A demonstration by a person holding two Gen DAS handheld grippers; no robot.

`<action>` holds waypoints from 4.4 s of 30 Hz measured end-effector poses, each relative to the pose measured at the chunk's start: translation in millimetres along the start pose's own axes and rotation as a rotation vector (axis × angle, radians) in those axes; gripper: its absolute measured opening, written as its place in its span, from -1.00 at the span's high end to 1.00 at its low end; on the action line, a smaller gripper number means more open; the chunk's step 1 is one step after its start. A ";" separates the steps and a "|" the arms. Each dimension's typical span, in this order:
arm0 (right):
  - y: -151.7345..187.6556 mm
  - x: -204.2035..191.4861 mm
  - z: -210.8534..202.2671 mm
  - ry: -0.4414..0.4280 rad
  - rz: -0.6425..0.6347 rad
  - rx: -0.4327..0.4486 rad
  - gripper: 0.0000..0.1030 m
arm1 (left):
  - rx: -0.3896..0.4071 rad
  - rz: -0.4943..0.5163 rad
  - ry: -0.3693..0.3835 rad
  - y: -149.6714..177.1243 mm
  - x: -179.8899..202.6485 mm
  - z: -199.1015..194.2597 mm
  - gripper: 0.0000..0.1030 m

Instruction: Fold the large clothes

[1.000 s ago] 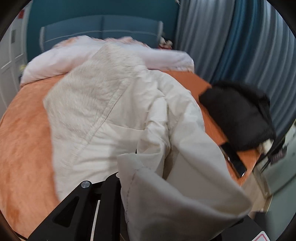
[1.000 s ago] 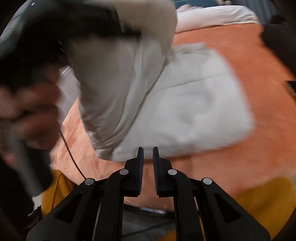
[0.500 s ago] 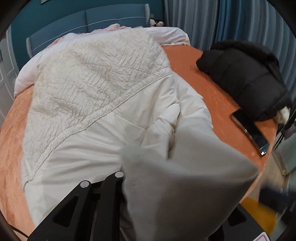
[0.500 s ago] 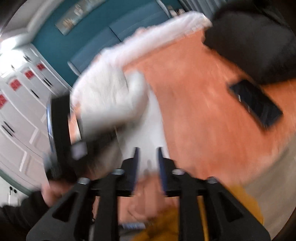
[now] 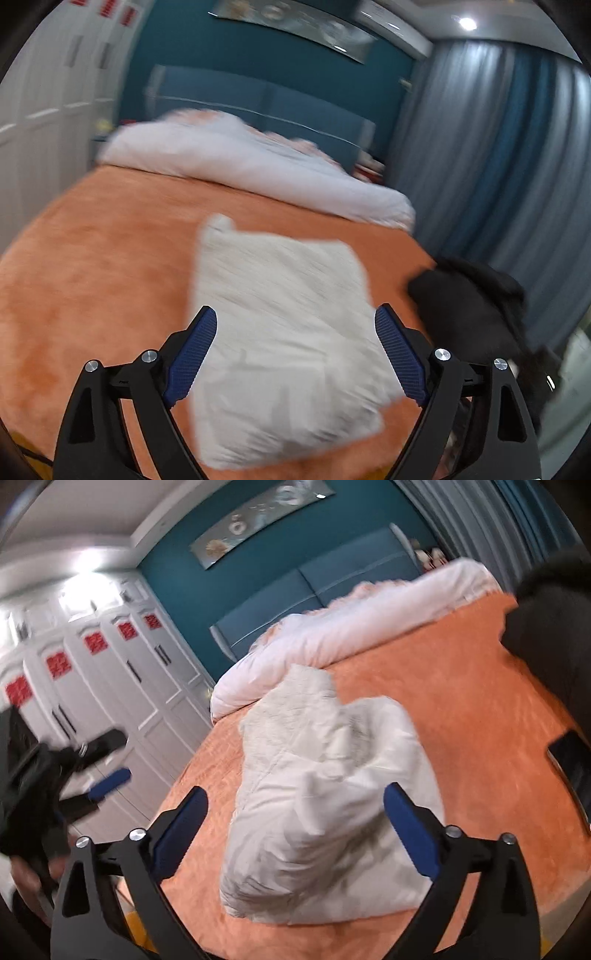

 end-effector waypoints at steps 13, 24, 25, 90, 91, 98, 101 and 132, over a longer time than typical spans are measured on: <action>25.3 85.6 60.2 0.034 0.316 -0.103 0.93 | -0.200 0.154 0.008 -20.4 41.6 191.1 -0.40; 64.3 126.0 117.4 0.127 0.345 -0.247 0.93 | -0.303 0.228 -0.102 48.9 44.2 308.6 -0.41; 64.9 127.1 122.3 0.134 0.345 -0.256 0.94 | -0.301 0.242 -0.114 54.5 44.3 314.5 -0.42; -5.4 78.3 252.8 0.382 -0.116 -0.114 0.66 | -0.267 0.007 -0.308 88.8 -74.1 204.4 -0.90; -3.9 78.2 253.1 0.381 -0.115 -0.112 0.66 | -0.265 0.009 -0.310 89.5 -74.1 204.9 -0.90; -3.1 74.4 253.3 0.388 -0.116 -0.116 0.66 | -0.260 0.014 -0.319 89.8 -73.2 206.2 -0.90; -12.2 69.7 241.6 0.391 -0.127 -0.130 0.65 | -0.284 -0.044 -0.265 81.9 -78.1 190.5 -0.88; 89.5 96.6 76.4 0.308 0.095 -0.381 1.00 | -0.475 0.135 -0.276 167.1 -50.4 66.6 -0.13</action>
Point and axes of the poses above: each gripper's, at about its wrist camera, not at the fingertips, and z roughly the way its jaws point, x to its right, y to its underside, the point moved 1 cm from there along z, roughly the way its jaws point, and after that the axes turned 9 degrees about y, right-handed, at the moved point
